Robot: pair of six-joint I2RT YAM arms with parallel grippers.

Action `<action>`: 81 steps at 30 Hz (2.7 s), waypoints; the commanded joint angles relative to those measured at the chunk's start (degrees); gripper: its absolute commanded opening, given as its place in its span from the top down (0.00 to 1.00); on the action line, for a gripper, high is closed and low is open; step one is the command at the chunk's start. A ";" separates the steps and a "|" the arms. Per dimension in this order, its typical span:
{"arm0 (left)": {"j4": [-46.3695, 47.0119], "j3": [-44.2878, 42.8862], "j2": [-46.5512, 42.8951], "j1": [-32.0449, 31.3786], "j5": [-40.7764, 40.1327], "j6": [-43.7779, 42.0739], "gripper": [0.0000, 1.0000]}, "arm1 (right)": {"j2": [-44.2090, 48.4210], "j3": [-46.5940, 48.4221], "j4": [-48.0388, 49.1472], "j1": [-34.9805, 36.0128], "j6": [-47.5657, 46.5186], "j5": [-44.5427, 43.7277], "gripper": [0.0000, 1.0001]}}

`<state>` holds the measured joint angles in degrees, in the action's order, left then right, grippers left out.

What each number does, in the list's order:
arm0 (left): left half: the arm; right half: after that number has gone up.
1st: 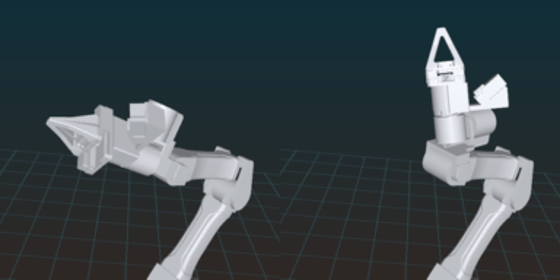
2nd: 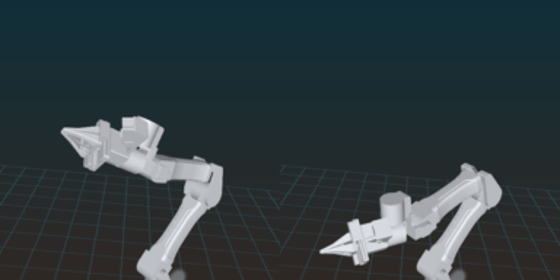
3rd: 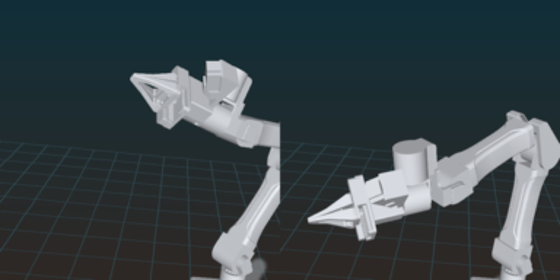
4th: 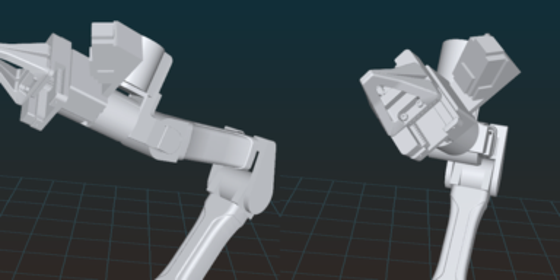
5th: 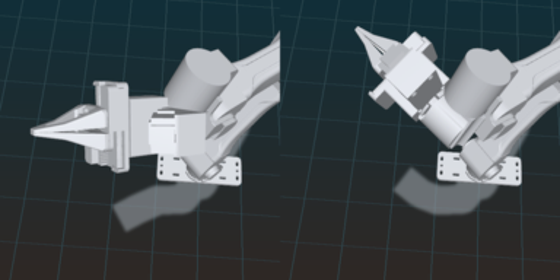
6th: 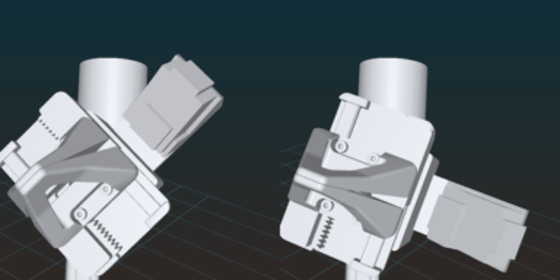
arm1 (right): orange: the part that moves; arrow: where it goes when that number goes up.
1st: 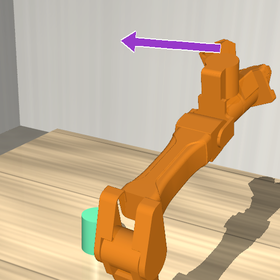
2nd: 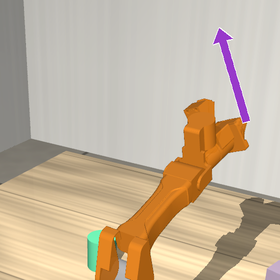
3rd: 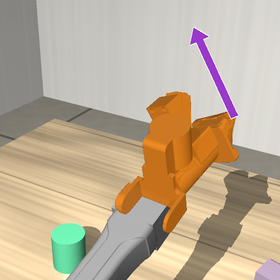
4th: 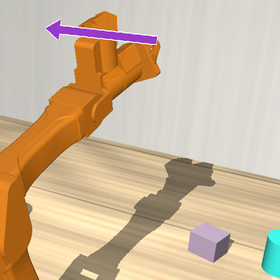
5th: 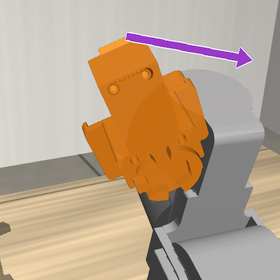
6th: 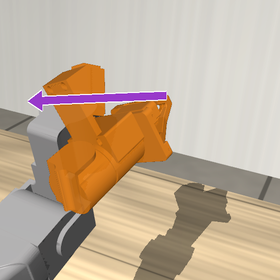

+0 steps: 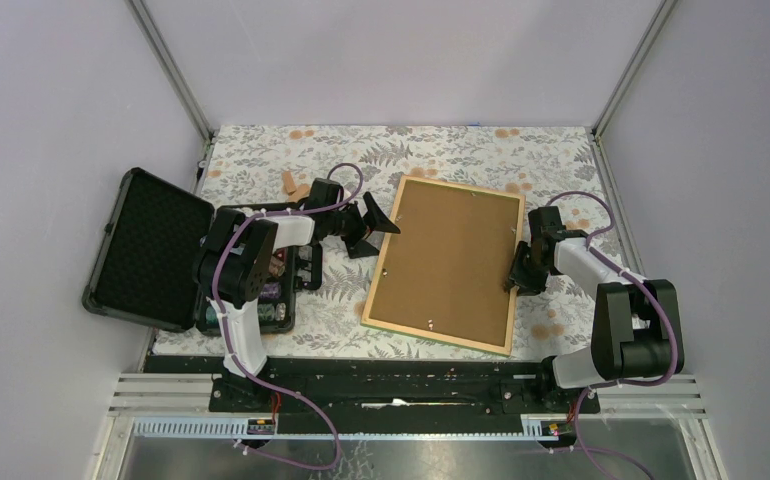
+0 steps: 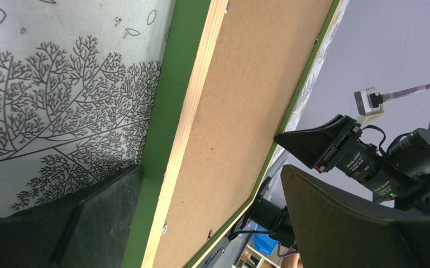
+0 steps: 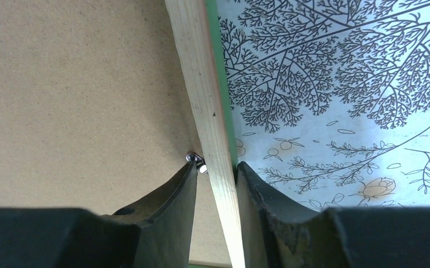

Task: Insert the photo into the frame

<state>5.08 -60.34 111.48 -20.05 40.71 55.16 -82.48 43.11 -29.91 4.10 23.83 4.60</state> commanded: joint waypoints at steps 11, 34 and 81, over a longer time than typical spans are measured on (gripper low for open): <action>2.76 0.85 -1.86 -0.34 2.68 0.97 0.01 | -2.49 1.18 3.67 0.82 1.06 1.03 0.92; 7.20 4.78 -2.74 -5.23 1.99 4.12 0.01 | -20.31 19.99 6.96 0.81 -3.13 5.61 0.27; -23.74 -24.64 0.28 -0.85 -25.78 -20.26 0.01 | 25.88 -12.00 5.24 -5.55 15.42 -8.13 0.18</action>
<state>-15.05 -77.60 103.90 -20.34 14.74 40.40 -56.16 33.34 -27.94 0.71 36.14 -0.75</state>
